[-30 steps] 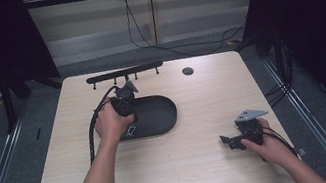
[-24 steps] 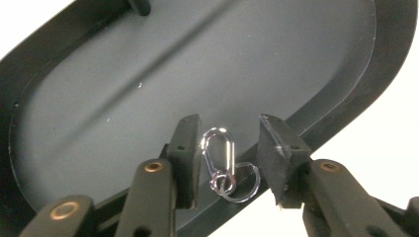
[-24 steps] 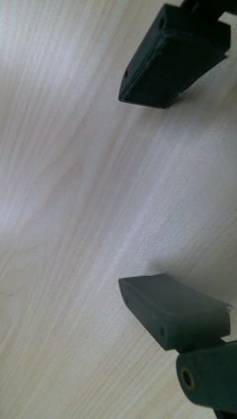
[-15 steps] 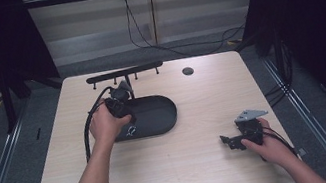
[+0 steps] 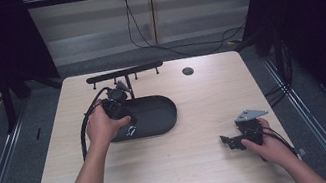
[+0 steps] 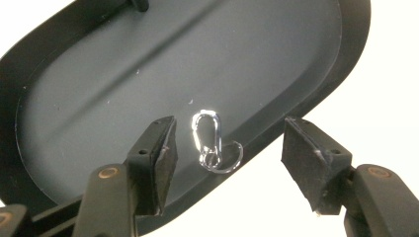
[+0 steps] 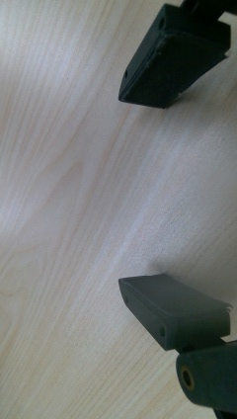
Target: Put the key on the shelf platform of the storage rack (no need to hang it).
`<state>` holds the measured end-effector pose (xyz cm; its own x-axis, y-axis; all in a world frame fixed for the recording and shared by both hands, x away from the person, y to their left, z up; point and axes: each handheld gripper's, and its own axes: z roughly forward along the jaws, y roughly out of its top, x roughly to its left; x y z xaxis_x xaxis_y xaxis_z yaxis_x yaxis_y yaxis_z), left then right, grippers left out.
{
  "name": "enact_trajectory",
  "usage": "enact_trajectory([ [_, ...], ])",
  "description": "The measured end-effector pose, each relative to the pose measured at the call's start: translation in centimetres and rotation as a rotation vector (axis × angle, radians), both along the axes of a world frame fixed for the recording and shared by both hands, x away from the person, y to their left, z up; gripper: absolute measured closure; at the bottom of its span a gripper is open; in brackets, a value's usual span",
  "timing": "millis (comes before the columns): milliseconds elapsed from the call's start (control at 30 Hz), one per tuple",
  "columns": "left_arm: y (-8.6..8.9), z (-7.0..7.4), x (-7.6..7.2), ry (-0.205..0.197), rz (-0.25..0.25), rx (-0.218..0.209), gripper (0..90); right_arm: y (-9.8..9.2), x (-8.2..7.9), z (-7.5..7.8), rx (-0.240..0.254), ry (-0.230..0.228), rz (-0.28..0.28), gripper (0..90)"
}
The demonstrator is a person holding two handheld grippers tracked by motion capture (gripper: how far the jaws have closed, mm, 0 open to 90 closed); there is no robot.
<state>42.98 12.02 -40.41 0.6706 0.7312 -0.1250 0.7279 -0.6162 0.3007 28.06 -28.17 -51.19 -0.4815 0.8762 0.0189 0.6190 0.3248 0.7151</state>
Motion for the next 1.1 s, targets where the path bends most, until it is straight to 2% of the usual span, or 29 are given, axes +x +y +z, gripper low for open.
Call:
enact_trajectory([
  [267, 0.3, 0.6, -0.7, -0.01, -0.013, 0.001, 32.6, 0.0, 0.0, 0.0, 0.0, 0.0, 0.0, 12.6],
  [633, 0.9, 1.2, -1.6, -0.022, -0.013, -0.028, 27.9, 0.0, 0.0, 0.0, 0.0, 0.0, 0.0, 12.6],
  [1100, 4.0, 1.6, -3.0, -0.032, 0.014, -0.044, 26.1, 0.0, 0.0, 0.0, 0.0, 0.0, 0.0, 12.6],
])
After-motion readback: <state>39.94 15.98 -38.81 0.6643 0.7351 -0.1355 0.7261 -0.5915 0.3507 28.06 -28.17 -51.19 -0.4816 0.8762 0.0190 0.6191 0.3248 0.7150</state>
